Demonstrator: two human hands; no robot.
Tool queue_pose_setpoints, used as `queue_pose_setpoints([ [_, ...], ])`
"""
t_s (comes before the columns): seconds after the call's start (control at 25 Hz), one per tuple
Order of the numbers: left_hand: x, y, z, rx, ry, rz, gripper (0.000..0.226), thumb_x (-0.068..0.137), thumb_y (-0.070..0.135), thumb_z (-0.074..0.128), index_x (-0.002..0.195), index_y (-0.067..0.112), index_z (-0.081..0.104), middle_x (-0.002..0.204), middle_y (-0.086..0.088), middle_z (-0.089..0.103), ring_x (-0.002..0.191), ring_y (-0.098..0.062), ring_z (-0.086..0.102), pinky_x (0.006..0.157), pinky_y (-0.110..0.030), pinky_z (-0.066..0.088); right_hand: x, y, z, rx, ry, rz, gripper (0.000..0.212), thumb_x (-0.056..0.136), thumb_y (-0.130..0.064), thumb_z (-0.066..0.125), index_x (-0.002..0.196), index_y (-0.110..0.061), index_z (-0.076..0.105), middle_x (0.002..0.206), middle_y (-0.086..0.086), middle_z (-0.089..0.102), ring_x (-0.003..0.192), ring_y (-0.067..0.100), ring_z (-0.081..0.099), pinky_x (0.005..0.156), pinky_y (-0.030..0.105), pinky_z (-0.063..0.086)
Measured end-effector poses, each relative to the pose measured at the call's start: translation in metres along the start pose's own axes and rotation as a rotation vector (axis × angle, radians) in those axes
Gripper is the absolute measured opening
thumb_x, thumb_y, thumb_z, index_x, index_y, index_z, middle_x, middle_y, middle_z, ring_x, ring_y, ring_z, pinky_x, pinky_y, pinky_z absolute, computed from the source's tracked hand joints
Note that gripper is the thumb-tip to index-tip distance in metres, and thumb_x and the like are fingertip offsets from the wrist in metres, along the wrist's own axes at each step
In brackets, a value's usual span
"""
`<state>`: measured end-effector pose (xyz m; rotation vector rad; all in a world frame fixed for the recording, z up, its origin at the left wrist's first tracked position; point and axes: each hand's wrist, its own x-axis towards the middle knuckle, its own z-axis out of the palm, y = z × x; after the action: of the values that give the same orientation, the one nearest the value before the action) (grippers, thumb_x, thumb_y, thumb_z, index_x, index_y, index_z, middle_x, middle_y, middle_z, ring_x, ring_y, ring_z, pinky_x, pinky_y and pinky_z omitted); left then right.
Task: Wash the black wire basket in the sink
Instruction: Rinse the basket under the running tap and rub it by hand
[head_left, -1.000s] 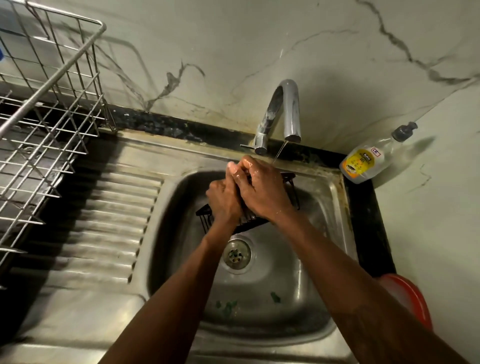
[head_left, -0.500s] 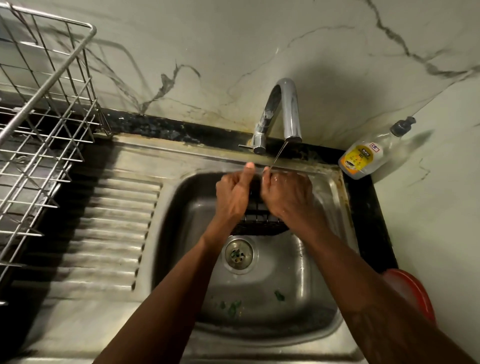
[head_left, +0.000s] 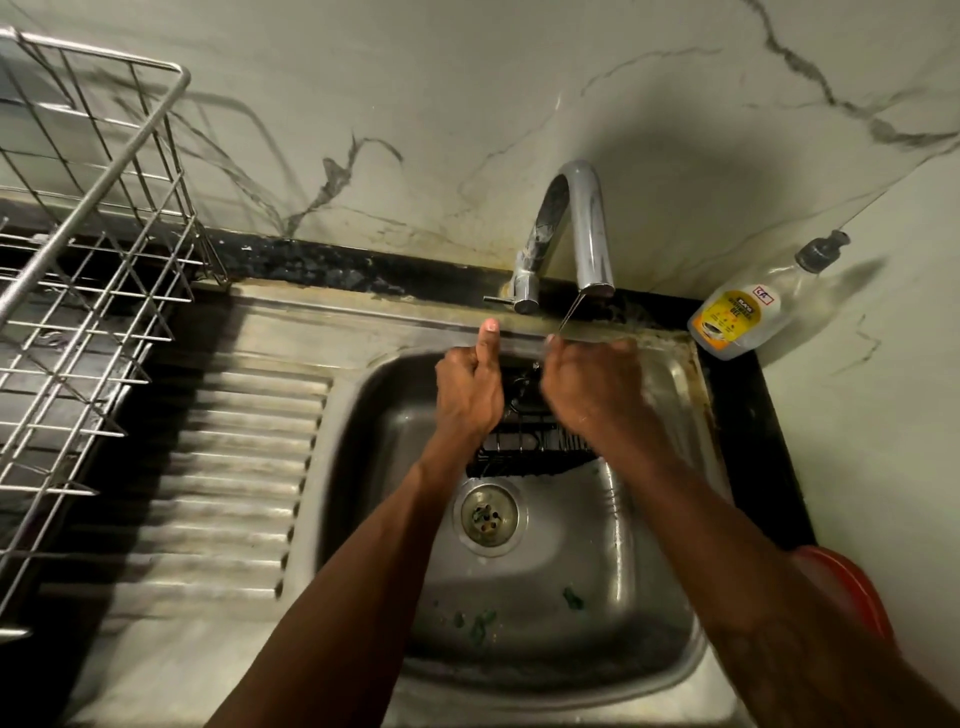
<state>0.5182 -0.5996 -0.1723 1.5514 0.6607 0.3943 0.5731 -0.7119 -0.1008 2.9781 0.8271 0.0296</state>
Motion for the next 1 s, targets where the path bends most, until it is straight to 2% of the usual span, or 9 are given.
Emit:
queue_pose_setpoints([
  [0.16,0.007,-0.002,-0.017,0.036,0.083,-0.026,0.071,0.096,0.066,0.043,0.049,0.014,0.052,0.046,-0.003,0.053,0.043,-0.017,0.051,0.051,-0.038,0.048,-0.004,-0.036,-0.001,0.099,0.052,-0.282,0.058,0.109,-0.041,0.022,0.066,-0.021,0.056,0.060,-0.006,0.055,0.055,0.017,0.053,0.075,0.036,0.048],
  [0.28,0.006,0.003,-0.030,0.036,0.059,-0.010,0.072,0.099,0.059,0.045,0.061,0.000,0.057,0.042,0.005,0.040,0.035,-0.010,0.036,0.043,-0.026,0.036,0.005,0.014,-0.007,0.218,-0.045,-0.127,0.059,0.109,-0.043,0.022,0.079,-0.015,0.064,0.078,0.010,0.069,0.074,0.030,0.066,0.071,0.036,0.048],
  [0.36,0.003,0.007,-0.027,0.075,0.060,0.008,0.076,0.102,0.054,0.044,0.064,-0.010,0.058,0.041,0.005,0.037,0.033,-0.007,0.032,0.041,-0.023,0.033,0.009,0.013,-0.002,0.119,-0.058,0.025,0.063,0.109,-0.042,0.020,0.080,-0.011,0.066,0.084,0.015,0.070,0.082,0.034,0.068,0.079,0.038,0.051],
  [0.44,0.005,0.006,-0.025,0.111,0.087,0.013,0.073,0.102,0.055,0.044,0.052,0.002,0.051,0.042,0.003,0.038,0.035,-0.008,0.033,0.045,-0.026,0.035,0.011,-0.020,0.012,0.080,-0.042,0.079,0.067,0.109,-0.043,0.015,0.076,-0.015,0.065,0.084,0.011,0.072,0.087,0.030,0.070,0.106,0.051,0.043],
  [0.56,0.008,0.009,-0.026,0.096,0.103,-0.010,0.067,0.101,0.055,0.046,0.046,0.017,0.044,0.045,0.000,0.046,0.042,-0.014,0.042,0.052,-0.032,0.043,-0.010,-0.043,0.017,0.084,0.142,-0.158,0.053,0.106,-0.040,0.019,0.100,-0.025,0.070,0.098,0.000,0.074,0.101,0.022,0.068,0.121,0.061,0.014],
  [0.64,0.007,0.009,-0.025,0.051,0.094,-0.014,0.064,0.102,0.051,0.048,0.046,0.019,0.046,0.044,0.002,0.048,0.042,-0.011,0.045,0.053,-0.030,0.044,-0.023,-0.026,0.022,0.141,0.149,-0.402,0.047,0.106,-0.036,0.026,0.132,-0.016,0.059,0.131,0.006,0.064,0.126,0.024,0.057,0.123,0.054,0.021],
  [0.76,0.005,0.013,-0.023,0.042,0.120,-0.049,0.061,0.101,0.052,0.048,0.051,0.018,0.047,0.047,0.003,0.049,0.043,-0.009,0.045,0.052,-0.029,0.043,-0.045,-0.008,0.027,0.104,0.082,-0.480,0.063,0.108,-0.046,0.019,0.159,-0.009,0.022,0.167,0.010,0.019,0.155,0.021,0.014,0.127,0.042,0.011],
  [0.88,0.004,0.015,-0.018,0.060,0.076,-0.064,0.060,0.102,0.052,0.046,0.054,0.016,0.046,0.050,-0.001,0.048,0.045,-0.015,0.045,0.054,-0.032,0.044,-0.084,-0.010,0.033,0.114,0.132,-0.347,0.059,0.109,-0.041,0.020,0.149,-0.004,0.043,0.155,0.015,0.041,0.147,0.025,0.036,0.122,0.043,0.028],
  [1.0,-0.001,0.012,-0.022,0.153,0.107,0.003,0.065,0.103,0.053,0.043,0.048,0.018,0.042,0.048,-0.005,0.050,0.043,-0.021,0.048,0.056,-0.035,0.048,-0.071,-0.026,0.008,0.142,0.044,-0.230,0.057,0.108,-0.039,0.023,0.100,-0.013,0.073,0.099,0.009,0.075,0.092,0.023,0.068,0.100,0.045,0.047],
])
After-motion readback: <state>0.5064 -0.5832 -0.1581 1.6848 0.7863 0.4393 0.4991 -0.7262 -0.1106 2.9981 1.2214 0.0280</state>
